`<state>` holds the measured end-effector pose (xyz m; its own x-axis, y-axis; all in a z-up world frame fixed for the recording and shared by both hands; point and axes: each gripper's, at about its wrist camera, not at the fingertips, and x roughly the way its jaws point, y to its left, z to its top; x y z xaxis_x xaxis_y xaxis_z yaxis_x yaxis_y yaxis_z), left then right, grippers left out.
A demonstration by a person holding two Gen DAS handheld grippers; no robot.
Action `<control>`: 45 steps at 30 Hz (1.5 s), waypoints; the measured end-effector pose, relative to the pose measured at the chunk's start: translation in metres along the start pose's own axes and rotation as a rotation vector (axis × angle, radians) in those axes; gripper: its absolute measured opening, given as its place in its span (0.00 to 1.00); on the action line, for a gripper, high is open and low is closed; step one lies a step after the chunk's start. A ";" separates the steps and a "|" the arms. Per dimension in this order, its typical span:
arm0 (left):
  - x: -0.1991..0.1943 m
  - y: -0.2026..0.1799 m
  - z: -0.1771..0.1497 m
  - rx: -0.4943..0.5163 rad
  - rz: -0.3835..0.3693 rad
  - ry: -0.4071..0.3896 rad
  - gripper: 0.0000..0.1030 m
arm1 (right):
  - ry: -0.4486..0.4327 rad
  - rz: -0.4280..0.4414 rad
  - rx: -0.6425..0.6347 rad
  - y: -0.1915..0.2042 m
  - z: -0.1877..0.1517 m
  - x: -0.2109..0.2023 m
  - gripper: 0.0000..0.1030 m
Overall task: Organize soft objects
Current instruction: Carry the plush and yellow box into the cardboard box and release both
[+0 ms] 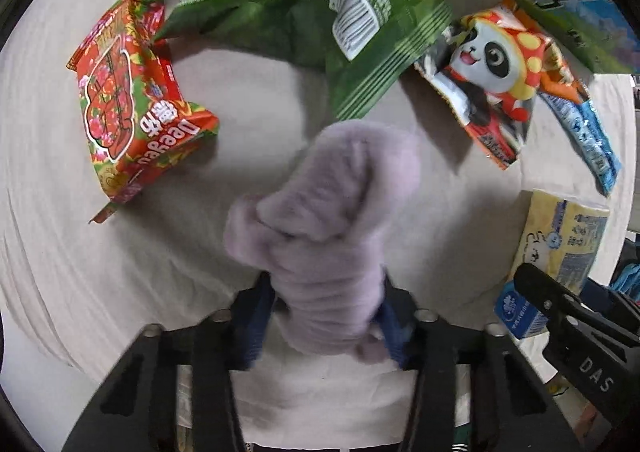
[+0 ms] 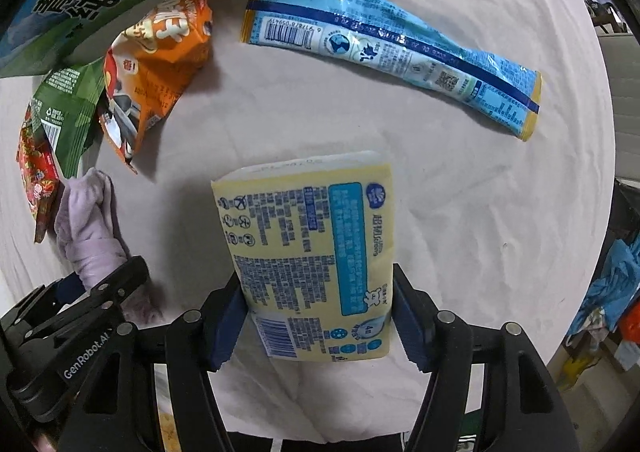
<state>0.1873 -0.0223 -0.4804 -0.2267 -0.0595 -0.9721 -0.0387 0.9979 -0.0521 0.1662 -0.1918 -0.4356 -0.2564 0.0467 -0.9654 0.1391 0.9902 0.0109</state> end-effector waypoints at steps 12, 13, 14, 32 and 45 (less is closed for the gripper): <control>-0.057 0.001 -0.024 0.072 -0.015 -0.183 0.36 | -0.106 0.034 0.027 -0.029 -0.049 -0.052 0.65; -0.065 0.003 -0.027 0.078 -0.021 -0.199 0.36 | -0.113 0.038 0.028 -0.029 -0.054 -0.055 0.65; -0.075 0.009 -0.029 0.087 -0.026 -0.212 0.36 | -0.120 0.037 0.029 -0.029 -0.060 -0.060 0.65; -0.243 -0.032 -0.053 0.216 -0.140 -0.505 0.35 | -0.364 0.179 0.020 -0.027 -0.051 -0.196 0.64; -0.289 -0.077 0.071 0.198 -0.168 -0.536 0.35 | -0.461 0.163 -0.060 -0.041 0.082 -0.272 0.64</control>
<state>0.3253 -0.0799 -0.2118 0.2916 -0.2471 -0.9241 0.1624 0.9648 -0.2068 0.3088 -0.2557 -0.1948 0.2160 0.1525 -0.9644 0.0829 0.9813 0.1737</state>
